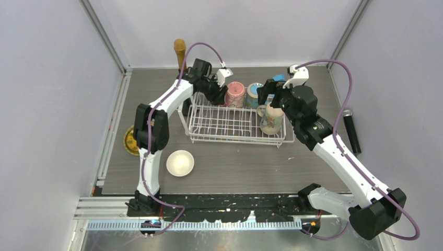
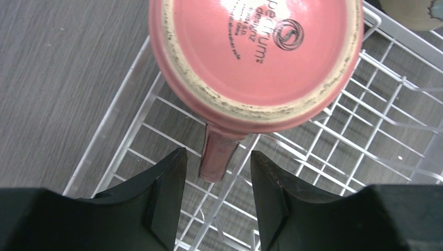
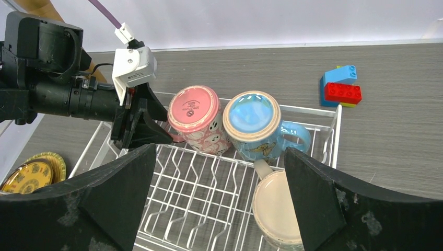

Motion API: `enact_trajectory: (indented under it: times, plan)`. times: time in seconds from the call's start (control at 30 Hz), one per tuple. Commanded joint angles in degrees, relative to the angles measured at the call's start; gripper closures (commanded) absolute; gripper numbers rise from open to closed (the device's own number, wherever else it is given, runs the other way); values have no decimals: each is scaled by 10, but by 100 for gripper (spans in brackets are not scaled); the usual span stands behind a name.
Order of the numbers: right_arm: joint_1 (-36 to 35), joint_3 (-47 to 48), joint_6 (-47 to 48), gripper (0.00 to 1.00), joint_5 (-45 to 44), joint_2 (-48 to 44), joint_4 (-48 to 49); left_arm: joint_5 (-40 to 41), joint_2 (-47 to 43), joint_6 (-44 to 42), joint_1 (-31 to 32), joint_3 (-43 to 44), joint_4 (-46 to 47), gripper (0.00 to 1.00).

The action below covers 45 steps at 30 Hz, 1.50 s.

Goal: Unload the mixed dishes from the dish rack
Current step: Pick up the cup from the dish rack.

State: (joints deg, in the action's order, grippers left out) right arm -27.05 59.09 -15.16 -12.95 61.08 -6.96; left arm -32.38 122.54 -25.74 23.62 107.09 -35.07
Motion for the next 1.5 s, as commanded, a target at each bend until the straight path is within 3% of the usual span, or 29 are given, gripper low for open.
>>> enact_trajectory:
  times: [0.0,0.43,0.63,0.8,0.93,1.47]
  plan:
    - [-2,-4,7,0,-2,-17,30,28,5,9,6,21,32,50]
    - [-2,-7,12,0,-3,-18,36,30,22,-18,19,30,43,54]
    - [-2,-9,16,0,-5,-15,38,37,27,-29,23,33,36,71]
    - [-2,-9,17,0,-7,-14,38,45,20,-51,23,30,16,92]
    - [-2,-11,18,0,-6,-13,40,50,-5,-62,23,6,29,100]
    - [-2,-14,25,0,4,-9,45,60,-93,-10,23,-81,135,100]
